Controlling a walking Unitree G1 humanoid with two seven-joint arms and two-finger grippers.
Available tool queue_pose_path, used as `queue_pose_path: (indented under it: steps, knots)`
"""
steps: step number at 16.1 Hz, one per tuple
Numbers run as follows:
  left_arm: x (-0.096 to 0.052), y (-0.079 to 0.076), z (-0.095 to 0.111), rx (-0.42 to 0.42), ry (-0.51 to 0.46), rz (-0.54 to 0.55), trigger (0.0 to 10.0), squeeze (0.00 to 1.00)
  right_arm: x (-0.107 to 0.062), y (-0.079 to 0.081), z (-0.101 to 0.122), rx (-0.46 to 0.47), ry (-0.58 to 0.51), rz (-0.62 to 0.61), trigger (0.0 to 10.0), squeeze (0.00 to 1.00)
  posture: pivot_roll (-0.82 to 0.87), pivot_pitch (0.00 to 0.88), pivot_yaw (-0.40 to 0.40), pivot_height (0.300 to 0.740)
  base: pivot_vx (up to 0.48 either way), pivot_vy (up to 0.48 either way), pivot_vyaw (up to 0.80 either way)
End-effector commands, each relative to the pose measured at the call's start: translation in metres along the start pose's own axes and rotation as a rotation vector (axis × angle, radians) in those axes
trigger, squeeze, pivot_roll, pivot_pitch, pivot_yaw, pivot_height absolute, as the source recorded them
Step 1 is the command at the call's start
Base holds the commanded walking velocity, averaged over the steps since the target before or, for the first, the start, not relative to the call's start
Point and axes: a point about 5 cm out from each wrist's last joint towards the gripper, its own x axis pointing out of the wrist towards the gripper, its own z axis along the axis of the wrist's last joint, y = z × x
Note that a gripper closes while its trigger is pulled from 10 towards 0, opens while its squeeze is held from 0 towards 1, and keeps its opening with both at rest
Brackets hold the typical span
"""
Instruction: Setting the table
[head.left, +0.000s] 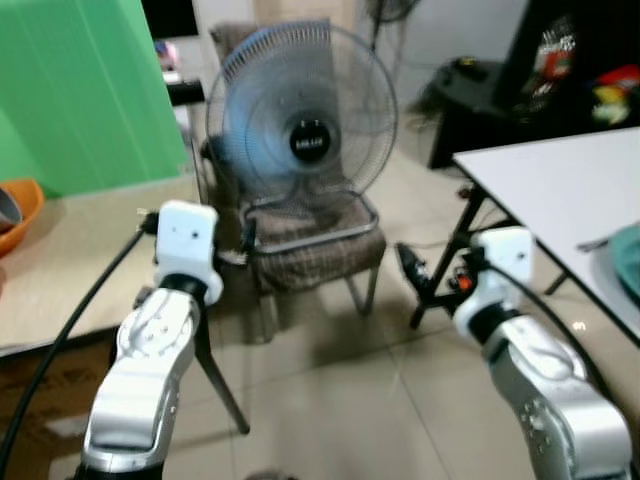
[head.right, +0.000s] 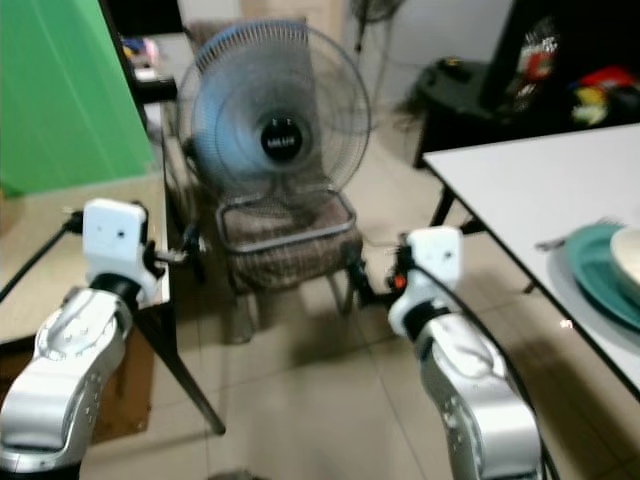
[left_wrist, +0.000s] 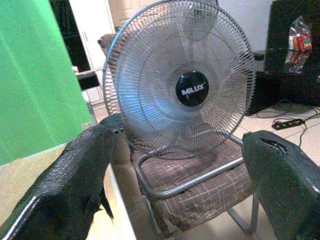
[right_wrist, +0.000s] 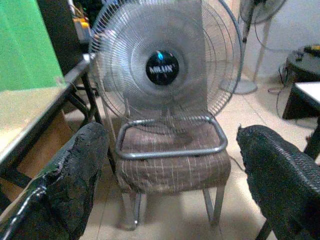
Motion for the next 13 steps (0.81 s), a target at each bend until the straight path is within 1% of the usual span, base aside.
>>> queue_pose_path:
  steps: [1,4,13]
  knots:
    - [0.0012,-0.0019,0.0029,0.008,-0.011,-0.005,10.0,0.0,0.0002,-0.0029,0.0025,-0.007,-0.001,-0.006,10.0,1.0,0.09,0.0,0.042,0.74,0.0,0.349,0.0]
    - [0.0029,-0.0015,0.0027,0.014,-0.01,-0.01,10.0,0.0,0.0016,-0.0022,0.0015,-0.006,0.0,-0.003,10.0,1.0,0.09,0.0,0.048,0.74,0.0,0.352,0.0]
    - [0.0037,-0.0016,0.004,0.021,-0.017,-0.029,10.0,0.0,-0.0009,-0.002,-0.0018,0.007,0.002,-0.025,10.0,1.0,0.09,0.0,0.062,0.74,0.0,0.35,0.0]
